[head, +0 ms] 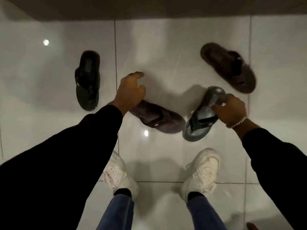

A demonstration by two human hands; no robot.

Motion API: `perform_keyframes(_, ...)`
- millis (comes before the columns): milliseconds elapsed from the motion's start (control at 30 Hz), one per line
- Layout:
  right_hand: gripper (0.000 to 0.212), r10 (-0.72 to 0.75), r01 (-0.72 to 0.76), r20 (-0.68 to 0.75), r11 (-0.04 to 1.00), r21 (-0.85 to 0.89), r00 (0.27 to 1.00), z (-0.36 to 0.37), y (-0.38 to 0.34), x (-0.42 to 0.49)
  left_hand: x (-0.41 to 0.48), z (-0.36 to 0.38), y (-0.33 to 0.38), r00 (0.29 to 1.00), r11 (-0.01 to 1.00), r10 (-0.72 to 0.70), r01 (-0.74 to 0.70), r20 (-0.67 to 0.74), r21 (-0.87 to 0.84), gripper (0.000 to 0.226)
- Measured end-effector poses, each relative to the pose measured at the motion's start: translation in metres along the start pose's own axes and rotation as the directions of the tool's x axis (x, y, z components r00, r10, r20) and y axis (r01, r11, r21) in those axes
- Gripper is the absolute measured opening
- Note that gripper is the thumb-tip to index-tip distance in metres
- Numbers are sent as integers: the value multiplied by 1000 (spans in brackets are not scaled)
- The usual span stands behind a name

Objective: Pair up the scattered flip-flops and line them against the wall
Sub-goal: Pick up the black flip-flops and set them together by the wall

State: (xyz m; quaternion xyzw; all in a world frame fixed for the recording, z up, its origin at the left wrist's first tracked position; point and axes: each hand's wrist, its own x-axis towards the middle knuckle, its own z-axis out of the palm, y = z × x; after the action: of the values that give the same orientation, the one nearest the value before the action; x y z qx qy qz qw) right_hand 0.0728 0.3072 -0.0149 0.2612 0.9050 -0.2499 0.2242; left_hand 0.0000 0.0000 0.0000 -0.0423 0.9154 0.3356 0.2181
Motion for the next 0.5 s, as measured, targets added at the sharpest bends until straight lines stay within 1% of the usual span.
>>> perform_keyframes(33,46,94,-91,74,995,-47,993,18,12,7,7,12,-14,999,999,-25,24,41,27,49)
perform_keyframes(67,53,188,-180,113,980,-82,976,34,19,13,15,21,-26,996,997,-47,43,70,61,51)
perform_keyframes(133,62,326,-313,165,945,-100,931,62,37,21,23,43,-51,985,989,-106,90,134,121,52)
perform_keyframes(200,63,369,-356,110,927,-122,923,79,41,27,25,61,-69,978,984,-127,103,168,146,52)
perform_keyframes(233,59,367,-354,62,922,-157,928,84,43,32,25,69,-77,975,983,-127,98,183,156,51)
perform_keyframes(300,46,316,-307,0,921,-240,949,87,43,41,21,80,-86,967,974,-112,61,230,216,45)
perform_keyframes(367,37,225,-226,-38,928,-296,974,88,42,49,16,88,-94,965,949,-69,-16,255,315,38)
perform_keyframes(433,36,110,-127,-71,937,-326,991,87,35,59,14,93,-101,979,909,-11,-75,205,410,37)
perform_keyframes(500,32,-11,-19,-79,927,-376,997,86,23,72,13,96,-103,987,881,24,-97,160,463,42)
